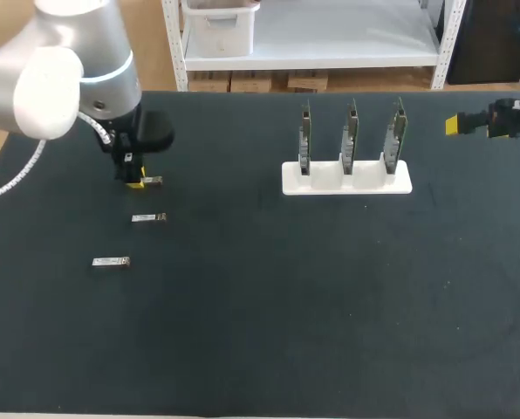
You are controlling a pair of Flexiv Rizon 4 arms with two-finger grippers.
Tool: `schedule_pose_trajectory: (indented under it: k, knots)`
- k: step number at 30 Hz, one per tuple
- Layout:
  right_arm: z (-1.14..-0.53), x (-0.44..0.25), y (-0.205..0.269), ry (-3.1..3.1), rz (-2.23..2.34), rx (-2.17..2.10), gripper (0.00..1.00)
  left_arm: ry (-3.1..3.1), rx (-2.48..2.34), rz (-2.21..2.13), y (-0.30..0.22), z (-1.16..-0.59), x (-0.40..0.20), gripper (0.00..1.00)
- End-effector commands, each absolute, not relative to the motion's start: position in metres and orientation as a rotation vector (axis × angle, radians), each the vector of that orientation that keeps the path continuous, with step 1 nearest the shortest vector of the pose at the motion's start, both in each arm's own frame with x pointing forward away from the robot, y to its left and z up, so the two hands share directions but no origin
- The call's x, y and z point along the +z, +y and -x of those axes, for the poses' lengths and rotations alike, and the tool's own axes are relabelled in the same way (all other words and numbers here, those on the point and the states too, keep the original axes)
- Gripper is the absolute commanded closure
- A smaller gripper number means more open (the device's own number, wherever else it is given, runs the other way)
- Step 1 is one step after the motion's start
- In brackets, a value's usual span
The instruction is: Pick up the optical module with the left hand, and insert it into the network port with the right hand.
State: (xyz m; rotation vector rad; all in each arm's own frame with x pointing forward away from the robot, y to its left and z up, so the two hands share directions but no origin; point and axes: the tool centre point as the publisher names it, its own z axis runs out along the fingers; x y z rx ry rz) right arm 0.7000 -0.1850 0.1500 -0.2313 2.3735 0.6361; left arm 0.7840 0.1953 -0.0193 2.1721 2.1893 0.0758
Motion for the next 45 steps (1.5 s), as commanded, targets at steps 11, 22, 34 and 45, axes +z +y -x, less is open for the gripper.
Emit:
schedule_pose_trajectory:
  k: [11, 22, 34, 45]
  knots:
    - [-0.700, 0.150, -0.185, 2.374, 0.231, 0.636, 0.00, 2.068, -0.478, -1.460, 0.158, -0.840, 0.115, 1.00]
    - [-0.700, 0.150, -0.185, 2.374, 0.231, 0.636, 0.00, 1.693, -0.924, -1.099, 0.107, -0.837, 0.223, 1.00]
    - [-0.700, 0.150, -0.185, 2.374, 0.231, 0.636, 0.00, 1.534, -1.076, -1.071, 0.053, -0.824, 0.246, 1.00]
    - [-0.700, 0.150, -0.185, 2.374, 0.231, 0.636, 0.00, 1.525, -1.143, -1.088, 0.013, -0.825, 0.241, 1.00]
